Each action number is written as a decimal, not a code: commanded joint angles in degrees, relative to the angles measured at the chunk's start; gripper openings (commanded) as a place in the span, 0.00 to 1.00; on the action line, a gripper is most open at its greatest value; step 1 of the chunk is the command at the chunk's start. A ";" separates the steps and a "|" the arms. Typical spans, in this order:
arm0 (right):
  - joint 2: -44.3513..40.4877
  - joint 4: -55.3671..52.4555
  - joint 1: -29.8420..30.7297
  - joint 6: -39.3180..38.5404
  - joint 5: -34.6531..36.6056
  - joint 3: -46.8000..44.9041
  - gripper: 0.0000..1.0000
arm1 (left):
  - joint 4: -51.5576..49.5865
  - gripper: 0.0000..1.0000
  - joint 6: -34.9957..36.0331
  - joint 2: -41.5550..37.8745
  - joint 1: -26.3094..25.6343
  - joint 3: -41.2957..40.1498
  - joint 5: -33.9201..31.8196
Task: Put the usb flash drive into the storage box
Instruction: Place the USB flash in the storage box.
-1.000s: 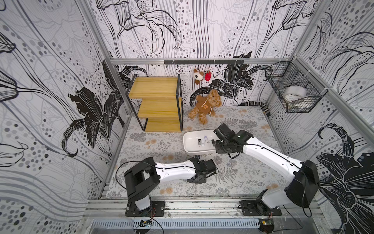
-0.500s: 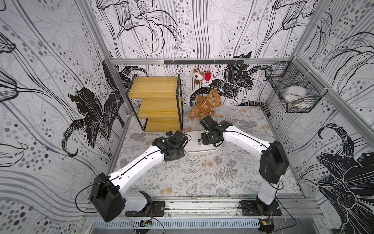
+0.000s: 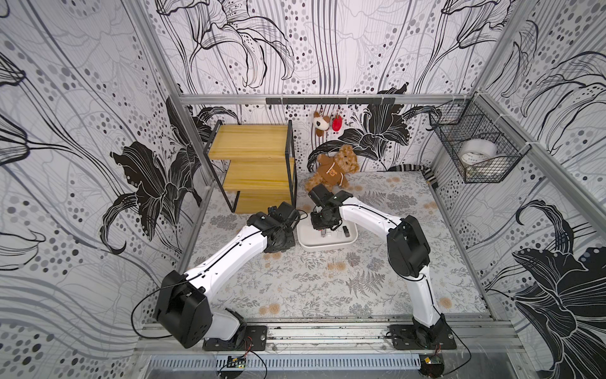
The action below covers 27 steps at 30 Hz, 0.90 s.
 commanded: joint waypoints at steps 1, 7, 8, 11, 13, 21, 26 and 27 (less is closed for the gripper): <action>2.34 -1.31 -0.06 -1.29 -1.20 1.58 0.00 | 1.15 0.00 1.57 -0.11 1.02 1.12 0.41; 4.11 -0.66 -0.06 -1.33 -1.81 0.25 0.00 | 1.23 0.00 1.91 -0.02 1.40 0.73 0.58; 4.30 -0.51 -0.06 -1.39 -1.96 0.04 0.00 | 1.24 0.00 1.93 0.02 1.42 0.68 0.58; 5.30 -0.30 -0.06 -1.54 -2.11 -0.01 0.00 | 1.50 0.00 1.92 0.15 1.43 0.59 0.67; 6.20 -0.42 -0.06 -1.61 -2.15 0.27 0.00 | 1.55 0.00 1.79 0.23 1.43 0.68 0.76; 8.89 -1.21 -0.06 -1.73 -2.25 1.98 0.00 | 1.83 0.00 1.72 0.18 1.42 0.74 1.18; 8.09 -1.17 -0.06 -1.72 -1.70 1.73 0.24 | 2.47 0.00 1.69 0.50 1.43 0.59 1.53; 7.81 -1.04 -0.01 -1.72 -1.56 1.61 0.30 | 2.70 0.00 1.76 0.57 1.43 0.68 1.63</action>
